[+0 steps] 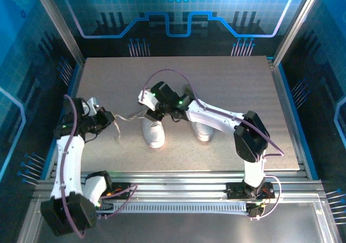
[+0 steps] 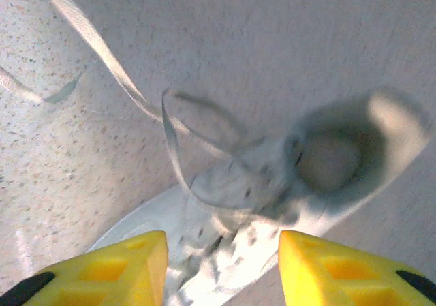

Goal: Tie the shoes

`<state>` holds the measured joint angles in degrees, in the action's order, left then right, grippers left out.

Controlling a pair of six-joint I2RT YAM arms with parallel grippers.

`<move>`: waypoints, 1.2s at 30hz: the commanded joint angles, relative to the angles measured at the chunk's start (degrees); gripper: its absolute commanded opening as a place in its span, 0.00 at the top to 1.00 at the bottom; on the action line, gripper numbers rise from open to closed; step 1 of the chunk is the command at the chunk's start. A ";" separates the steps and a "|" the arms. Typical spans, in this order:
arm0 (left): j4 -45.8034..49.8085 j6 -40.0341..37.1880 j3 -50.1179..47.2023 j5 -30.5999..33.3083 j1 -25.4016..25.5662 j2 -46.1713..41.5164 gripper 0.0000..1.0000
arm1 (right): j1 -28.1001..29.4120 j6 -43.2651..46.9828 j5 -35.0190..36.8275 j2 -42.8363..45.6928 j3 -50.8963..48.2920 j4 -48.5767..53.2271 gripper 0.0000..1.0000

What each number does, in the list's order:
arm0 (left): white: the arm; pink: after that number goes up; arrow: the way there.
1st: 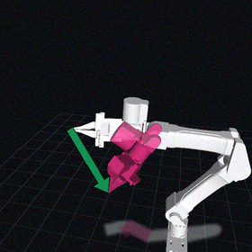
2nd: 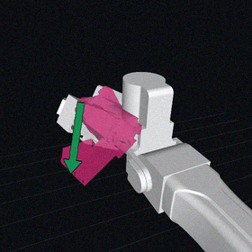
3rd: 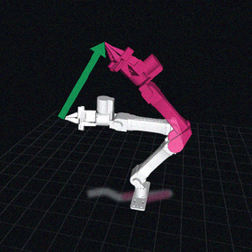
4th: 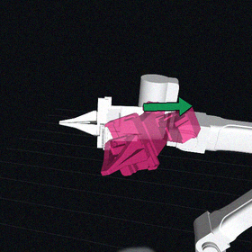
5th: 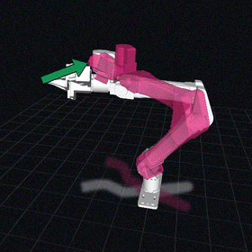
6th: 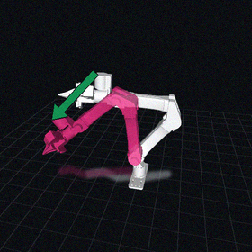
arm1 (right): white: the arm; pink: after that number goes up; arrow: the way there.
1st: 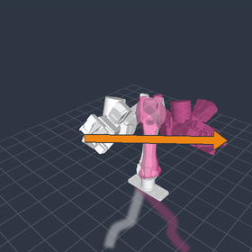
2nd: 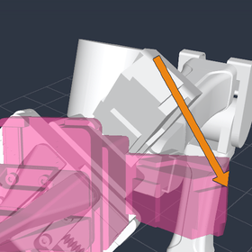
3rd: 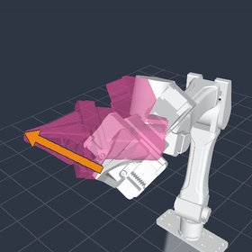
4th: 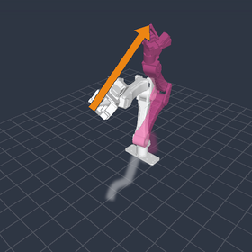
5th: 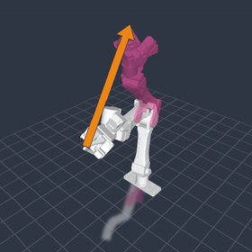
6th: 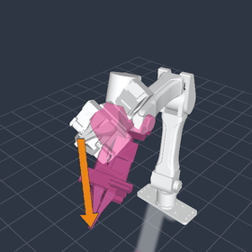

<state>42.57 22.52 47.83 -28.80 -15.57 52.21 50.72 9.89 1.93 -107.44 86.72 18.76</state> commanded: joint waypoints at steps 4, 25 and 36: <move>2.85 7.92 -3.95 -0.44 6.45 -4.98 1.00 | -1.46 -12.73 -4.97 3.74 -4.23 -4.70 0.52; -0.72 -8.20 10.83 15.92 11.27 20.28 0.54 | -3.38 -21.62 2.69 13.35 -17.72 -4.21 0.51; -2.86 -9.12 25.54 26.45 18.99 51.71 0.60 | -3.16 -22.98 3.43 13.92 -20.60 -4.53 0.51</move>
<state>39.83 14.61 68.90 -6.33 1.50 100.29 47.29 -12.01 4.32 -94.91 66.78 13.91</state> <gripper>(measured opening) 0.404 0.496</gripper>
